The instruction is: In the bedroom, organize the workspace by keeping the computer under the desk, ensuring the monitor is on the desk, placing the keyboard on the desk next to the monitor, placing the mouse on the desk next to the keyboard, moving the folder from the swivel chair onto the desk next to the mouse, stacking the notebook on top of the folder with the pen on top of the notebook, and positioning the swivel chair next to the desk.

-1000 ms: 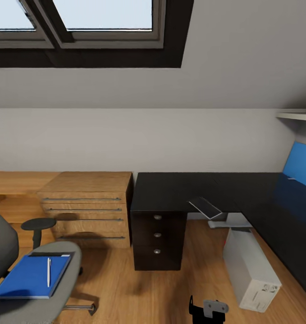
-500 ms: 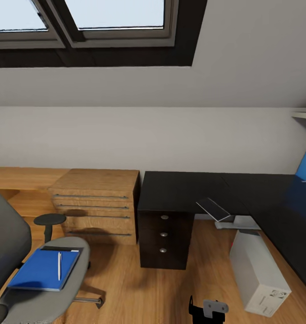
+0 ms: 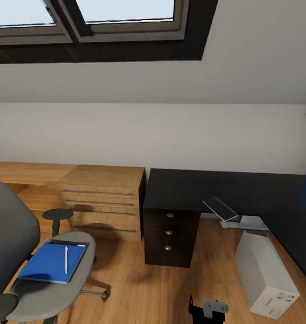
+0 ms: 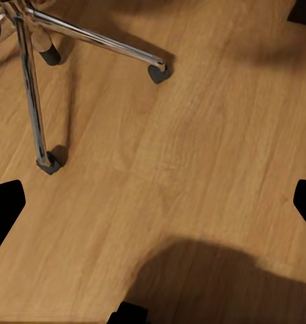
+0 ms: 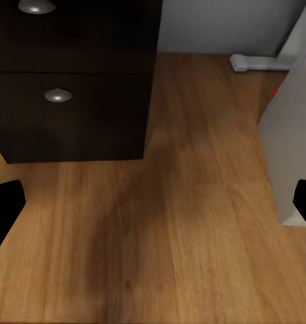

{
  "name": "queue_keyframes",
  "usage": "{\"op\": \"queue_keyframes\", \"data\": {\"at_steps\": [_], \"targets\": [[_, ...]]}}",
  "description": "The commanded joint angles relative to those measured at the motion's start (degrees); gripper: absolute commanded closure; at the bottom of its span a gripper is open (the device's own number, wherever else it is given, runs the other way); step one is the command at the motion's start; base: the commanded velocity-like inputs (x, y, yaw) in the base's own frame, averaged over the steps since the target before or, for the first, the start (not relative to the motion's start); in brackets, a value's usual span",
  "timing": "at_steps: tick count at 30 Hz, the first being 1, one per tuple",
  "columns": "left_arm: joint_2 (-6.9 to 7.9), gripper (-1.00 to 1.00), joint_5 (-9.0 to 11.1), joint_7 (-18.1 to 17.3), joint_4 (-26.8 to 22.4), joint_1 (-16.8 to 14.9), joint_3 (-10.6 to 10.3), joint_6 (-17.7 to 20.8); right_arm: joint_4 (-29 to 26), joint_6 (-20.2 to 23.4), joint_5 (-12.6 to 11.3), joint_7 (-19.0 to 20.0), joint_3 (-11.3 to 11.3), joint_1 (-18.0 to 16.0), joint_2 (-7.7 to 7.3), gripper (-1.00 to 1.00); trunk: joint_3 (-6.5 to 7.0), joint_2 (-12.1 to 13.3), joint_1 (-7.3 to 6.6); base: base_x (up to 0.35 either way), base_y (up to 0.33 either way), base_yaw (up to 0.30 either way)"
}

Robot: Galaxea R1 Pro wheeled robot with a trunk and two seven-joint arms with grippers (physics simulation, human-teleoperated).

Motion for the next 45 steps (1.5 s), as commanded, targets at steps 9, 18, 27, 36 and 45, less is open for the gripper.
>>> {"op": "queue_keyframes", "data": {"at_steps": [9,18,27,36,45], "targets": [[0.03,-1.0,0.4,0.4,0.1,-0.1,-0.5,-0.4,0.0,-0.3,-0.2,0.7,0.8,0.0,0.13,-1.0,-0.24,0.0,0.0,0.0,0.0,0.035],[0.03,-1.0,0.4,0.4,0.1,-0.1,-0.5,-0.3,0.0,-0.3,-0.1,0.8,0.8,0.0,0.11,-1.0,-0.25,0.0,0.0,0.0,0.0,0.216],[-0.14,-1.0,0.3,0.4,3.1,-0.1,-0.9,-0.4,0.4,-0.3,-0.3,1.7,0.8,0.0,0.18,-1.0,-0.33,0.0,0.0,0.0,0.0,0.27],[-0.15,-1.0,0.3,0.4,3.3,-0.1,-0.9,-0.4,1.3,-3.5,-0.5,2.1,0.7,-0.1,0.14,-1.0,-0.56,0.0,0.0,0.0,0.0,0.272],[-0.15,-1.0,0.3,0.4,3.3,-0.1,-0.8,-0.4,1.9,-7.4,-0.5,1.9,0.6,0.0,0.17,-1.0,-0.86,0.0,0.0,0.0,0.0,0.272]]}}
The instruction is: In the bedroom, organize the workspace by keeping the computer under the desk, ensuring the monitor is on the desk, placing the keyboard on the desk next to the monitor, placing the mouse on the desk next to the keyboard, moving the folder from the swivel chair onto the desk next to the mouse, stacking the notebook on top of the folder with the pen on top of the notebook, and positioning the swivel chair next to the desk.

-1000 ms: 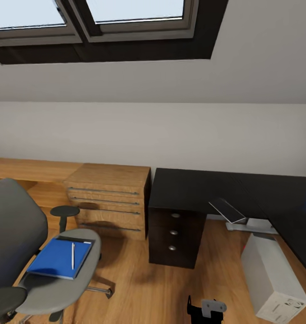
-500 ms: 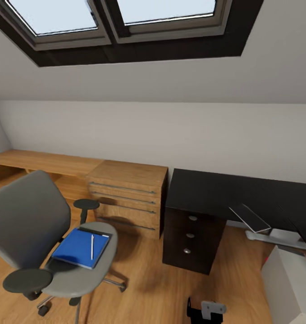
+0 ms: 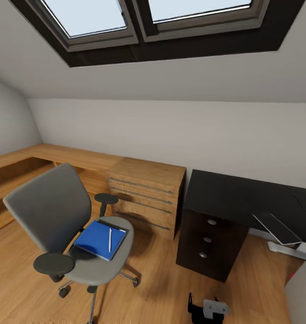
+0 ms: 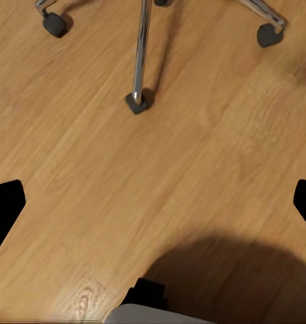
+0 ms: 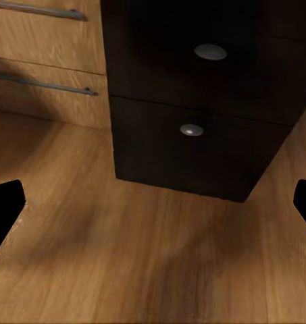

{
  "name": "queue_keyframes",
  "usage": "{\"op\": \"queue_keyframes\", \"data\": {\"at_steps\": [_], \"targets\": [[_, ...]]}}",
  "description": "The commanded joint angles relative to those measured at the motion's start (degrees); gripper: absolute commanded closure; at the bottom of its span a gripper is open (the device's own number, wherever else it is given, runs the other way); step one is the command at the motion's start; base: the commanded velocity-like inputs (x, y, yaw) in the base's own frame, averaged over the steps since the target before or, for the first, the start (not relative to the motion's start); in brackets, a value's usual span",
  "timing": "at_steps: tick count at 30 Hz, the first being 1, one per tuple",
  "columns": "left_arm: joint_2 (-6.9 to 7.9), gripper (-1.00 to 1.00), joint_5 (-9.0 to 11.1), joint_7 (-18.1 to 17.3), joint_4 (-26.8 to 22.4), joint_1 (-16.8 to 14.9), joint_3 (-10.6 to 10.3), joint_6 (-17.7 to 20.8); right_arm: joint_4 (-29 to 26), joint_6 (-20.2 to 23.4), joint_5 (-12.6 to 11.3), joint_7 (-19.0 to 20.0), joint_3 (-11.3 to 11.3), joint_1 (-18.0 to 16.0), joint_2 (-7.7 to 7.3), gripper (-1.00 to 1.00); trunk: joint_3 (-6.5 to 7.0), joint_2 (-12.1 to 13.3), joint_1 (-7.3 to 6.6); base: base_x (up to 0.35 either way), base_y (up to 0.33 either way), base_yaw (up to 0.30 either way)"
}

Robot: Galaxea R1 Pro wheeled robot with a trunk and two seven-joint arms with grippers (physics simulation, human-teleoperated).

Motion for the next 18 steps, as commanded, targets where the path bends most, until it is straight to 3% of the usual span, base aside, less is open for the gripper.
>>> {"op": "queue_keyframes", "data": {"at_steps": [1,6,18], "targets": [[0.02,-1.0,0.4,0.4,0.0,-0.1,-0.5,-0.2,0.1,-4.5,-0.3,-0.6,0.4,0.0,-0.03,-1.0,-0.1,0.0,0.0,0.0,0.0,0.272],[0.02,-1.0,0.4,0.4,0.0,-0.1,-0.5,-0.2,2.4,-12.2,-0.3,-1.5,0.4,0.0,-0.17,-1.0,-0.28,0.0,0.0,0.0,0.0,0.272],[0.02,-1.0,0.3,0.4,0.0,-0.1,-0.5,-0.2,3.0,-13.1,-0.2,-2.0,0.4,-0.1,-0.16,-1.0,-0.72,0.0,0.0,0.0,0.0,0.272]]}}
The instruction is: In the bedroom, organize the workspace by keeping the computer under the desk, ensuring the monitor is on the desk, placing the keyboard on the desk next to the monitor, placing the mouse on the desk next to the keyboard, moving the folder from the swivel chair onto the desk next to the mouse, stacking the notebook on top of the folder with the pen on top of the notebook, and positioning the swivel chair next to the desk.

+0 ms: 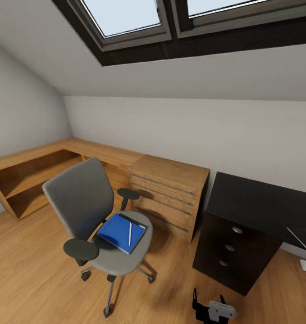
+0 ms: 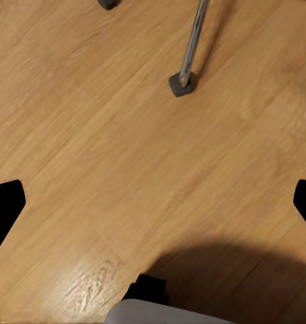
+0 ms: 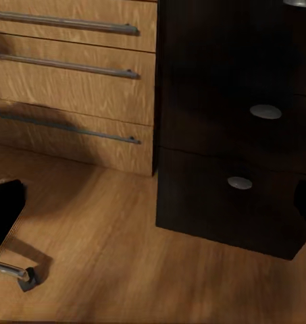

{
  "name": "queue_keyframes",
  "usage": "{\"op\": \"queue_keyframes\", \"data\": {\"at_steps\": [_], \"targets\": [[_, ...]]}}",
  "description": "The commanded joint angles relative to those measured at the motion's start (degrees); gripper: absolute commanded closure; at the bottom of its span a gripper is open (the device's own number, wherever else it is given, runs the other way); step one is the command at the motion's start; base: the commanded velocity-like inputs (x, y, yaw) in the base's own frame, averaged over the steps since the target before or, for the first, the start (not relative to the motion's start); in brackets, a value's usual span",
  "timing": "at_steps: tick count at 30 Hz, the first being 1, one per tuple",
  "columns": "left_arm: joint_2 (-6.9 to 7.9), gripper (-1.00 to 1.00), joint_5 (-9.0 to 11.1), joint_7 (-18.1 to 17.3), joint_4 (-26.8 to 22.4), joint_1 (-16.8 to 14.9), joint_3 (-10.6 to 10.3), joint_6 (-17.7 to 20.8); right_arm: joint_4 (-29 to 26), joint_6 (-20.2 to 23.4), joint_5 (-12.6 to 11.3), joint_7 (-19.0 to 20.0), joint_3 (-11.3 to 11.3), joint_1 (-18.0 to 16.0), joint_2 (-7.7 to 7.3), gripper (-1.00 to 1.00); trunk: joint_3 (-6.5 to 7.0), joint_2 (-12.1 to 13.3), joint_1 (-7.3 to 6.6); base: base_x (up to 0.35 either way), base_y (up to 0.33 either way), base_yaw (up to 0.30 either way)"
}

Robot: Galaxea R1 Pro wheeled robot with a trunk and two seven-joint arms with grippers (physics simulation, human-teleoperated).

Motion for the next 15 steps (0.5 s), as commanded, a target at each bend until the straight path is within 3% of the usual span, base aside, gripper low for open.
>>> {"op": "queue_keyframes", "data": {"at_steps": [1,15], "targets": [[0.03,-1.0,0.4,0.4,0.0,-0.1,-0.5,-0.2,0.0,-0.1,-0.4,-0.3,0.5,0.0,-0.02,-1.0,-0.1,0.0,0.0,0.0,0.0,0.271],[0.03,-1.0,0.4,0.4,0.0,-0.1,-0.5,-0.2,0.0,0.3,-0.4,-0.3,0.6,0.0,-0.04,-1.0,-0.63,0.0,0.0,0.0,0.0,0.271]]}}
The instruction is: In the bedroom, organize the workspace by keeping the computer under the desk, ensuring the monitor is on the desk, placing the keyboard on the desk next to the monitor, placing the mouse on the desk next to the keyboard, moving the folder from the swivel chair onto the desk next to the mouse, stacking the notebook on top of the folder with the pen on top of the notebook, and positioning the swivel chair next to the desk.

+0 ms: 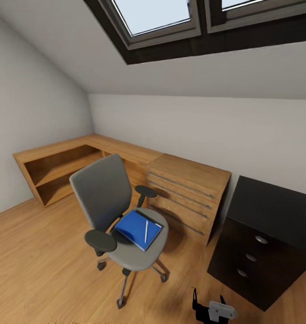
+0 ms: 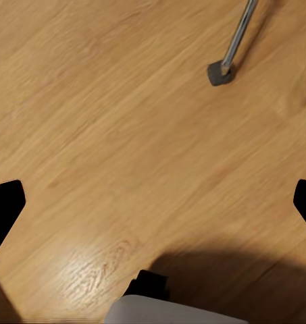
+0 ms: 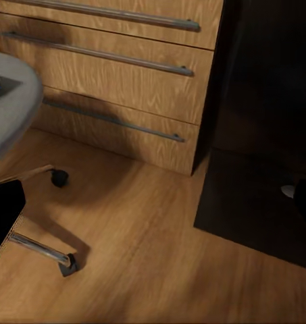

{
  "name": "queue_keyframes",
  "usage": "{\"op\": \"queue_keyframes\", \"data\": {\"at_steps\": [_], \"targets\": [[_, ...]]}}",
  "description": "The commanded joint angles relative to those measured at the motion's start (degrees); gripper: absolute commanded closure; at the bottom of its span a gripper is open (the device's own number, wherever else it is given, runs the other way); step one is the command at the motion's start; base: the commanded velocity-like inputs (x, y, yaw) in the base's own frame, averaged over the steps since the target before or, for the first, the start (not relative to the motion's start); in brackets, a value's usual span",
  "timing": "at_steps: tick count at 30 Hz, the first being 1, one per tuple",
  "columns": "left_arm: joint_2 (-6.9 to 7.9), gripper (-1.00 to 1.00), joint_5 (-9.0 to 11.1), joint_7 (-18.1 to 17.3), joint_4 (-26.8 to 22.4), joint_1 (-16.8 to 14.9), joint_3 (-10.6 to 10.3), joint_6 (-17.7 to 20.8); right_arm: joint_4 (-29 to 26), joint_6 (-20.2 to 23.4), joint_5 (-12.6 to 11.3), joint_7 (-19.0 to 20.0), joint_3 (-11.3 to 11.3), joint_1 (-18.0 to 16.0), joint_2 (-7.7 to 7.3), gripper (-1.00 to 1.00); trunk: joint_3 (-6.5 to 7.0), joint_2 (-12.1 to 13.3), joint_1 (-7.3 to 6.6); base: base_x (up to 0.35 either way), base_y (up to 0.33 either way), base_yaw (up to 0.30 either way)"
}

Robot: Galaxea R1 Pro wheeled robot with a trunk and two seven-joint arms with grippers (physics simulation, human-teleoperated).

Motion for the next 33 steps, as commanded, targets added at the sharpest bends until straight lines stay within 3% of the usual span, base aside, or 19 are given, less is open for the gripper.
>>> {"op": "queue_keyframes", "data": {"at_steps": [1,25,33], "targets": [[0.03,-1.0,0.4,0.4,0.0,-0.1,-0.5,-0.2,0.0,-0.1,-0.4,-0.3,0.5,0.0,-0.03,-1.0,-0.1,0.0,0.0,0.0,0.0,0.271],[0.03,-1.0,0.5,0.4,0.0,-0.1,-0.2,-0.3,0.1,0.0,-0.4,-0.1,0.6,0.0,-0.13,-1.0,-1.02,0.0,0.0,0.0,0.0,0.269],[0.03,-1.0,0.8,0.4,-0.1,-0.1,-0.1,-1.6,0.1,0.0,-0.3,0.1,0.7,0.0,-0.17,-1.0,-1.1,0.0,0.0,0.0,0.0,0.066]]}}
